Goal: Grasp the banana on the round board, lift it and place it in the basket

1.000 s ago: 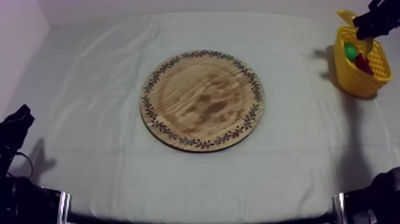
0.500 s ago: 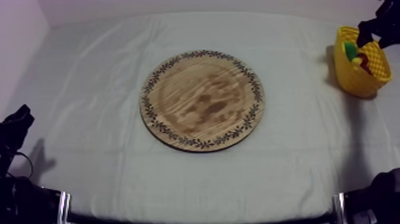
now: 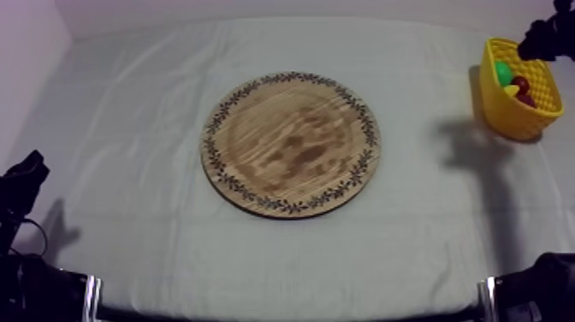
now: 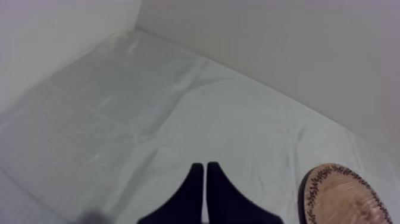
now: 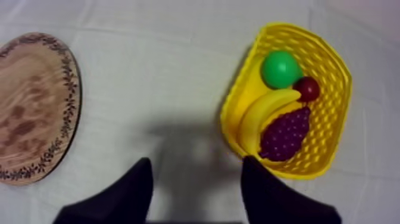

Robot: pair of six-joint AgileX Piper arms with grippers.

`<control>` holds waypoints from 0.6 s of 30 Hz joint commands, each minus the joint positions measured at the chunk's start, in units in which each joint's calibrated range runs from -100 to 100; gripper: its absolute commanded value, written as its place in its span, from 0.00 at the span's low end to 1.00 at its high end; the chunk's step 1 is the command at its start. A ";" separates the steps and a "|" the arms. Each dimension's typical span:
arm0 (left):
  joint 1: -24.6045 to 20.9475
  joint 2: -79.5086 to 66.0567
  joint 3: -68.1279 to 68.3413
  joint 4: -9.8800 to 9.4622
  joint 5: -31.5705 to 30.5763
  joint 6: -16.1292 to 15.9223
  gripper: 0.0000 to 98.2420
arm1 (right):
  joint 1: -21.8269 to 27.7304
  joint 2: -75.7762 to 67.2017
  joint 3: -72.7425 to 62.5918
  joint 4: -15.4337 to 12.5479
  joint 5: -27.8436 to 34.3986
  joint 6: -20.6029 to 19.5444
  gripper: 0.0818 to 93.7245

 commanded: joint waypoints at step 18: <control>-0.01 0.04 0.00 -0.02 0.00 -0.03 0.00 | -5.26 -47.69 47.77 -2.57 -26.25 -1.39 0.00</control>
